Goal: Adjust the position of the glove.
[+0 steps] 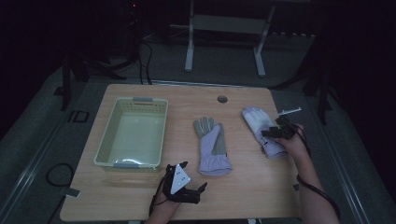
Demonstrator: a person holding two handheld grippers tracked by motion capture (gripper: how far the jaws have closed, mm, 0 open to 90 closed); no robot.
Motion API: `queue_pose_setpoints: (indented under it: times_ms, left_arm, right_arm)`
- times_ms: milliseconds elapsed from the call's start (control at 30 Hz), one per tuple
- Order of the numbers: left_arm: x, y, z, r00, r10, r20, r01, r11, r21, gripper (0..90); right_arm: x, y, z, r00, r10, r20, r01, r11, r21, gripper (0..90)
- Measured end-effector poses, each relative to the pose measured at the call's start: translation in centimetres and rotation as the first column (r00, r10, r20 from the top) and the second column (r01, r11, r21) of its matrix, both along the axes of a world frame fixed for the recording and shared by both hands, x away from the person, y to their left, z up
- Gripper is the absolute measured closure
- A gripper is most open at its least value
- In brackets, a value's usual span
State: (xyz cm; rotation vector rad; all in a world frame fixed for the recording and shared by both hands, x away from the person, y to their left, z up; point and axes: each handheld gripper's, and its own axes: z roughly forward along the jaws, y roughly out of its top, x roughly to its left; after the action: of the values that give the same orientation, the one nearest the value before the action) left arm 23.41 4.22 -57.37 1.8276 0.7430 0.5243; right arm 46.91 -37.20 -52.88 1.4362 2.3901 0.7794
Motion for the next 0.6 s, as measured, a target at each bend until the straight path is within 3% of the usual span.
queue_pose_setpoints:
  times_ms: [33,67,200,333,400,433,500,533,600]
  left_arm:
    - [0.0,0.0,0.0,1.0,0.001,0.003,-0.001,1.0,0.001,2.0]
    - [-0.1,0.0,0.0,1.0,0.002,0.005,-0.002,1.0,0.002,2.0]
    - [-0.1,0.0,0.0,1.0,0.002,0.004,-0.002,1.0,-0.001,2.0]
    - [0.0,0.0,0.0,1.0,0.002,-0.001,-0.002,1.0,-0.003,2.0]
    - [0.0,0.0,0.0,1.0,0.002,0.0,-0.002,1.0,-0.002,2.0]
    - [0.0,0.0,0.0,1.0,0.005,-0.002,-0.005,1.0,-0.008,2.0]
    - [0.0,0.1,0.0,1.0,0.007,-0.005,-0.007,0.9999,-0.012,2.0]
    - [0.0,0.1,0.0,0.9999,0.009,-0.004,-0.009,0.9998,-0.015,2.0]
    - [-0.1,0.1,0.0,1.0,0.01,0.001,-0.01,0.9999,-0.012,2.0]
  right_arm:
    - [0.1,0.0,0.0,0.9999,0.0,-0.01,0.001,1.0,0.01,53.1]
    - [0.2,0.0,0.1,0.9994,0.008,-0.033,-0.007,1.0,0.021,61.7]
    - [0.3,0.3,0.2,0.9983,-0.008,-0.058,0.009,1.0,0.016,65.7]
    - [-0.1,0.5,0.7,0.9959,-0.069,-0.059,0.071,0.997,0.033,76.1]
    - [-0.2,0.5,1.0,0.9939,-0.092,-0.06,0.095,0.995,0.041,77.3]
    - [-0.8,0.7,1.8,0.9918,-0.125,-0.028,0.126,0.992,0.03,78.3]
    - [-1.1,0.8,2.2,0.9914,-0.13,-0.013,0.13,0.991,0.036,78.4]
    - [-1.9,0.9,3.1,0.9881,-0.154,0.004,0.153,0.985,0.083,78.6]
    - [-2.3,1.1,3.5,0.9885,-0.151,0.014,0.149,0.985,0.092,78.7]
